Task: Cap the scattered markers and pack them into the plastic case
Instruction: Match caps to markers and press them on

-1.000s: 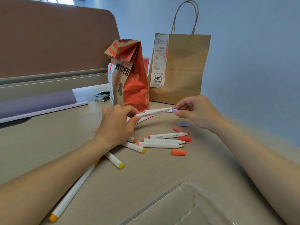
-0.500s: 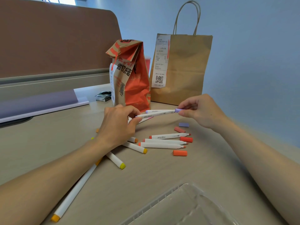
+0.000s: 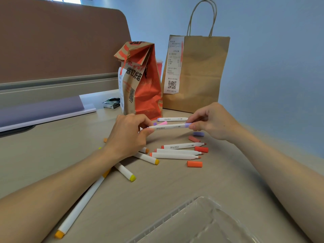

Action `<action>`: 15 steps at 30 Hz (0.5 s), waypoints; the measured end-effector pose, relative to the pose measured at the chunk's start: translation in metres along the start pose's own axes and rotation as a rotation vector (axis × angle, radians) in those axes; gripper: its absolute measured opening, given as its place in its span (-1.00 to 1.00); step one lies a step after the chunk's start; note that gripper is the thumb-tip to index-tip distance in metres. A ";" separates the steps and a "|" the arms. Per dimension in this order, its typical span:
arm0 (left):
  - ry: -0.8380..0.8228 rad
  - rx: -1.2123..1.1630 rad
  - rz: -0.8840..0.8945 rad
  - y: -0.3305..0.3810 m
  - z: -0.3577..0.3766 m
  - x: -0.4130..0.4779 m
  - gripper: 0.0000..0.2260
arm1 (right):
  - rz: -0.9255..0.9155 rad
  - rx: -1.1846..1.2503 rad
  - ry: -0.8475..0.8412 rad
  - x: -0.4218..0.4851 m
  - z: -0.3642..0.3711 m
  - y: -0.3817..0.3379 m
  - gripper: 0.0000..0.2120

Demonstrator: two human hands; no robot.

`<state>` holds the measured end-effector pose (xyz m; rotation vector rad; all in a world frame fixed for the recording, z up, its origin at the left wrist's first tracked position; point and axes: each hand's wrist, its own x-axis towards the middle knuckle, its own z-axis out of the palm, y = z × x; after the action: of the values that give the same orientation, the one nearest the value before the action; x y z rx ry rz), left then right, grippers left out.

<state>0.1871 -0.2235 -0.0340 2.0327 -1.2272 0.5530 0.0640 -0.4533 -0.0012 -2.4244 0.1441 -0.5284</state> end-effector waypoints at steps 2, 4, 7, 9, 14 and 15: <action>-0.005 0.006 -0.003 0.000 0.000 0.000 -0.94 | -0.001 -0.006 0.008 0.000 0.002 0.000 -0.91; 0.001 0.003 -0.011 -0.001 0.000 0.000 -0.94 | 0.007 -0.011 0.006 0.001 0.004 -0.001 -0.91; 0.002 -0.009 -0.023 -0.001 -0.001 -0.001 -0.95 | 0.015 -0.017 0.000 0.001 0.007 -0.002 -0.93; 0.000 -0.013 -0.025 -0.001 -0.001 -0.001 -0.95 | 0.014 -0.017 0.010 0.001 0.008 -0.002 -0.93; 0.001 -0.014 -0.081 -0.001 0.000 0.000 -0.97 | 0.024 0.091 0.013 0.000 0.001 -0.005 -0.95; -0.017 -0.004 -0.098 -0.001 0.001 0.001 -0.98 | 0.037 0.152 0.046 0.000 -0.005 -0.002 -0.92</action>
<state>0.1887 -0.2243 -0.0342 2.0856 -1.1305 0.4866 0.0617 -0.4542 0.0036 -2.2585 0.1621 -0.5580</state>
